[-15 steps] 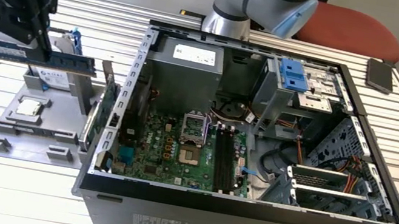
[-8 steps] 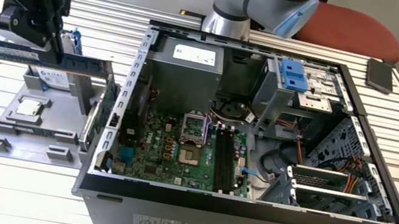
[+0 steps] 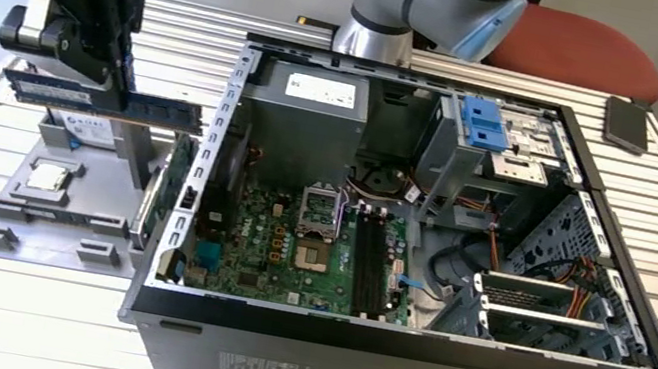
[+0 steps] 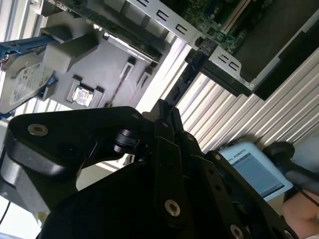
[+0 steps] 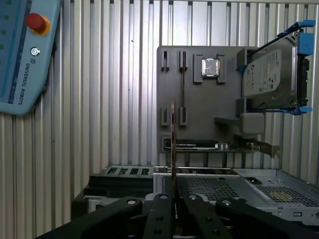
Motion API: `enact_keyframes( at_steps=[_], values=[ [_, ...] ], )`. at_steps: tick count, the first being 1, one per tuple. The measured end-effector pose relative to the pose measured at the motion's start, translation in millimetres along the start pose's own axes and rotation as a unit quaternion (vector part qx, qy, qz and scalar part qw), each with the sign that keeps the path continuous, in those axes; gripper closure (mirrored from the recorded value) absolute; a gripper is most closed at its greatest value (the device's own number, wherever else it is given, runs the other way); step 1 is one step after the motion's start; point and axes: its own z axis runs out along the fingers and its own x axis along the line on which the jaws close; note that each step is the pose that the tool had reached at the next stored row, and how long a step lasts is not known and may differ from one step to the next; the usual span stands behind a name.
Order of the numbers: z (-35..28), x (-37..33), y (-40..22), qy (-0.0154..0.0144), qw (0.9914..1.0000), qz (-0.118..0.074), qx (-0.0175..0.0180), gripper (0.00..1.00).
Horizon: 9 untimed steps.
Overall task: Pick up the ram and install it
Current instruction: 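Pick up the ram and move it above insertion slot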
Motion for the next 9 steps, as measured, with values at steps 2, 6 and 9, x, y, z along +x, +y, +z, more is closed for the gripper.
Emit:
enact_keyframes(
  at_steps=[2, 6, 9],
  values=[
    [-0.3, 0.0, -5.0, 0.0001, 1.0, 0.0, -0.0003, 1.0],
    [-0.4, 0.0, -15.2, 0.0, 1.0, 0.0, -0.0007, 1.0],
    [-0.6, 0.0, -22.3, 0.0, 1.0, 0.0, -0.0009, 1.0]
  ],
)
